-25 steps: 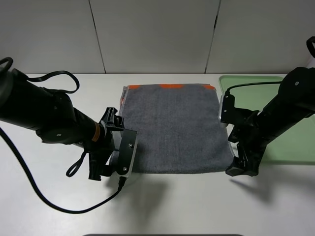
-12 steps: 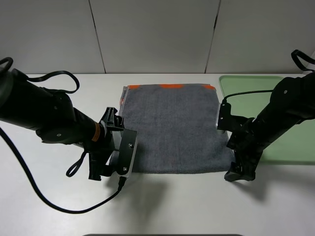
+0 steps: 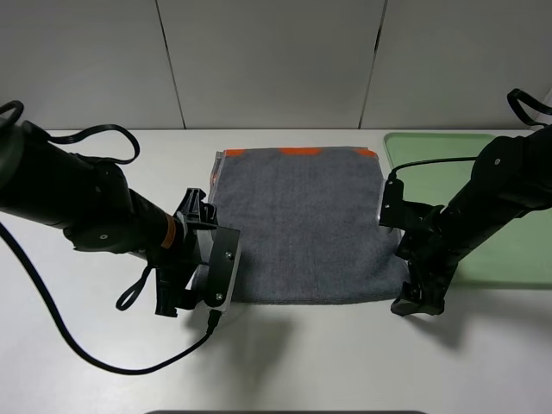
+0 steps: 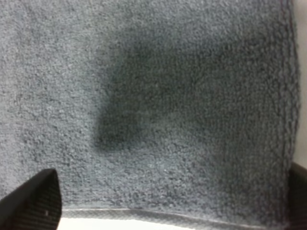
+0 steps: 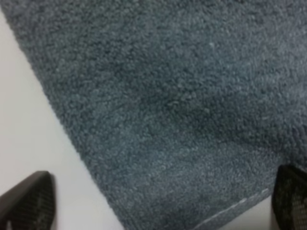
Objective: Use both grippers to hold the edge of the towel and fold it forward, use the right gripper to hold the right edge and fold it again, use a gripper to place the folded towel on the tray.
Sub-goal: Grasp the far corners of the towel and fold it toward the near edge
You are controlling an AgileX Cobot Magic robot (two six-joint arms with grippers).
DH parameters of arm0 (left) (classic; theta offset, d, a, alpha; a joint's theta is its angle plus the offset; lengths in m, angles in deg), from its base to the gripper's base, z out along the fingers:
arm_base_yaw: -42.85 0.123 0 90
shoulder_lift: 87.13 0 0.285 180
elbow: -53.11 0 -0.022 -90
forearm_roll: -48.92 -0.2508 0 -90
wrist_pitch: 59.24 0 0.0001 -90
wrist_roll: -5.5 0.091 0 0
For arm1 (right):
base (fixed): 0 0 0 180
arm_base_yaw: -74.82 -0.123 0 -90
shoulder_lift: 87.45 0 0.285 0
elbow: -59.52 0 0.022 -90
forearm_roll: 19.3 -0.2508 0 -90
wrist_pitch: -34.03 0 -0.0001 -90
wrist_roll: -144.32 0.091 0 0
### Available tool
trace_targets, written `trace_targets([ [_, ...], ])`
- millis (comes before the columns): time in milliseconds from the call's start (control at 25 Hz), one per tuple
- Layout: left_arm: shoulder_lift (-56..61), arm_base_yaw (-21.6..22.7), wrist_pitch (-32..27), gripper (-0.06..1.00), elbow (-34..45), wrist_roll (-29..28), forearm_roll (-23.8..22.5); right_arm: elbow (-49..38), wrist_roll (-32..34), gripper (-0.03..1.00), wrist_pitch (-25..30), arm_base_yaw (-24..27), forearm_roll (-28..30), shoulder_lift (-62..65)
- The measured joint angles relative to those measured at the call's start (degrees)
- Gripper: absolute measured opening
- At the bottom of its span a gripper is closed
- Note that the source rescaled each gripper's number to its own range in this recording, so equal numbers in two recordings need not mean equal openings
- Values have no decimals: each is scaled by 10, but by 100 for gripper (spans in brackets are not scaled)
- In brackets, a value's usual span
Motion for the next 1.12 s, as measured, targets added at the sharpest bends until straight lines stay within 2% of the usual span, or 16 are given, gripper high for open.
trace_targets([
  [320, -4, -2, -11, 73, 0, 0, 2, 0, 0, 100, 0, 0, -2, 0],
  [560, -5, -2, -20, 58, 0, 0, 2, 1, 0, 88, -1, 0, -4, 0],
  [1000, -9, -2, -31, 32, 1, 0, 2, 2, 0, 50, 6, 0, -4, -2],
  [1080, -11, -2, -31, 26, 1, 0, 2, 3, 0, 42, 8, 0, -3, -2],
  [1120, -11, -2, -31, 26, 1, 0, 2, 4, 0, 33, 10, 0, -2, -2],
])
